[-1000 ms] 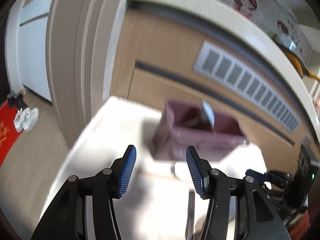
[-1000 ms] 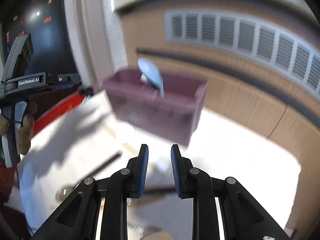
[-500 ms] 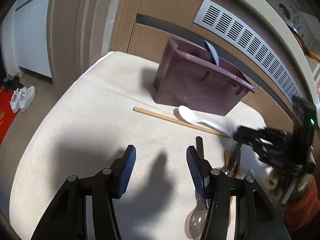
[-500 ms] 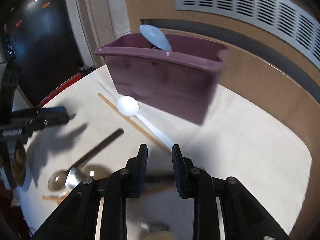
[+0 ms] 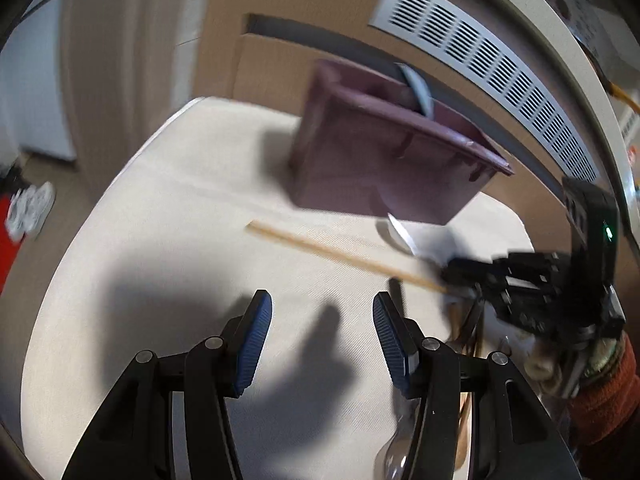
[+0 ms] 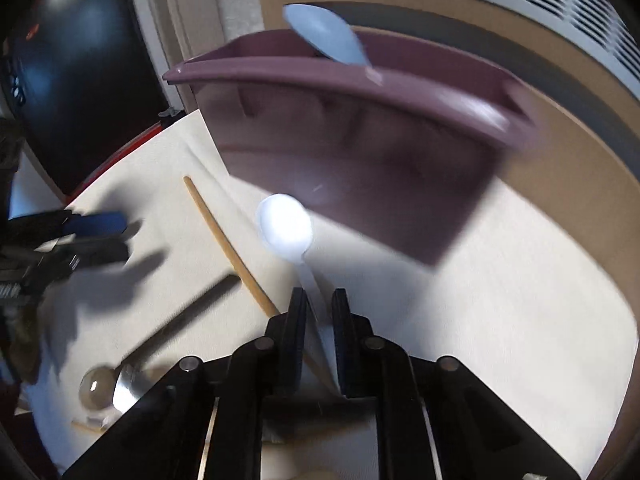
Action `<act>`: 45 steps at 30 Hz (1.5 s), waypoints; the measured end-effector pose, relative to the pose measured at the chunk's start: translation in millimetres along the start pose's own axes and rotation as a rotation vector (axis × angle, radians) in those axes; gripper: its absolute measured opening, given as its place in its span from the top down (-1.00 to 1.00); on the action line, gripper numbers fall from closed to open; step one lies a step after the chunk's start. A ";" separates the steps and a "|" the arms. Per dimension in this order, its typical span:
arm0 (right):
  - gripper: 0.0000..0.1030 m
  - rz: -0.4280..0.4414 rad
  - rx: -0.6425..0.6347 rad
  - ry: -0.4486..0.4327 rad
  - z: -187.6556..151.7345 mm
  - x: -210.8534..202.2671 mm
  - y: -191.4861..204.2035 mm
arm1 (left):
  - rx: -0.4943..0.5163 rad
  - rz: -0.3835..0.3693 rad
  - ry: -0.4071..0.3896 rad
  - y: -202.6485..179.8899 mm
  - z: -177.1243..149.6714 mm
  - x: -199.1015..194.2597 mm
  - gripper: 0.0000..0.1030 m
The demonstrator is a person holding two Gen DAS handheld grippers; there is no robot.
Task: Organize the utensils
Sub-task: 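Grasp the white plastic spoon by its handle with the right gripper, then grasp a wooden chopstick with the left gripper while the right lifts the white spoon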
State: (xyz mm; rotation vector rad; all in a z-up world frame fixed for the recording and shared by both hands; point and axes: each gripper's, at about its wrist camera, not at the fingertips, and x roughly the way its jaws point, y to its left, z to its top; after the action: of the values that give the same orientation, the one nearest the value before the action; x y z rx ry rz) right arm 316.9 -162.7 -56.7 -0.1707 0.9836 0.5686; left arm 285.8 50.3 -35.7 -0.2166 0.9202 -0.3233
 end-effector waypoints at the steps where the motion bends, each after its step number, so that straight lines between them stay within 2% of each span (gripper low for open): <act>1: 0.80 -0.002 0.024 0.003 -8.9 -6.2 -5.2 | 0.020 -0.002 0.006 -5.1 4.2 3.7 -0.04; 7: 0.81 -0.043 0.051 0.016 -52.2 -33.2 -13.0 | 0.173 -0.073 0.056 -47.2 38.1 40.4 -0.04; 10: 0.78 -0.013 0.050 0.026 -71.0 -45.6 -5.6 | 0.181 -0.085 0.112 -51.6 48.0 62.2 -0.04; 13: 0.75 0.031 0.059 0.008 -79.6 -57.4 -3.4 | 0.172 -0.066 0.162 -44.5 49.1 77.1 -0.04; 18: 0.62 0.000 0.048 -0.063 -73.1 -65.7 -2.6 | 0.120 -0.120 0.202 -22.7 40.1 60.9 -0.03; 25: 0.61 -0.025 0.050 -0.062 -52.8 -42.6 -2.4 | 0.102 -0.145 0.272 -0.6 -0.6 16.2 -0.04; 28: 0.58 -0.032 0.094 -0.038 -43.7 -27.2 -4.7 | 0.154 -0.118 0.277 -3.7 -18.6 -2.0 -0.04; 33: 0.50 -0.084 0.135 -0.053 -23.4 -10.5 -7.7 | 0.278 0.019 0.240 -18.0 -36.9 -15.2 -0.04; 35: 0.30 -0.075 0.147 -0.046 -15.4 -3.8 -5.7 | 0.293 0.052 0.218 -20.7 -34.7 -15.1 -0.04; 37: -0.19 -0.031 0.151 -0.016 -8.6 0.3 -3.2 | 0.291 0.054 0.201 -14.3 -31.7 -16.6 -0.04; 38: -0.26 -0.017 0.141 0.006 -4.4 3.0 0.4 | 0.290 0.052 0.200 -17.6 -28.6 -11.4 -0.04; 40: -0.34 -0.043 0.104 0.034 -0.9 6.8 7.9 | 0.302 0.059 0.211 -20.8 -23.8 -3.3 -0.04; 42: -0.33 -0.094 0.037 0.060 2.9 11.6 19.3 | 0.335 0.087 0.220 -28.0 -20.1 10.4 -0.04; 44: -0.23 -0.099 0.055 0.048 2.1 9.7 19.2 | 0.380 0.111 0.225 -32.4 -17.9 17.7 -0.04; 45: 0.08 -0.108 0.071 0.033 1.1 7.1 16.7 | 0.404 0.118 0.230 -35.6 -16.9 19.5 -0.04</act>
State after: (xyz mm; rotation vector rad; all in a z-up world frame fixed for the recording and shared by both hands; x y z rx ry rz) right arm 311.8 -145.6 -60.0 -0.1698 1.0190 0.4328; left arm 276.7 9.3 -48.8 0.2510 1.0674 -0.4225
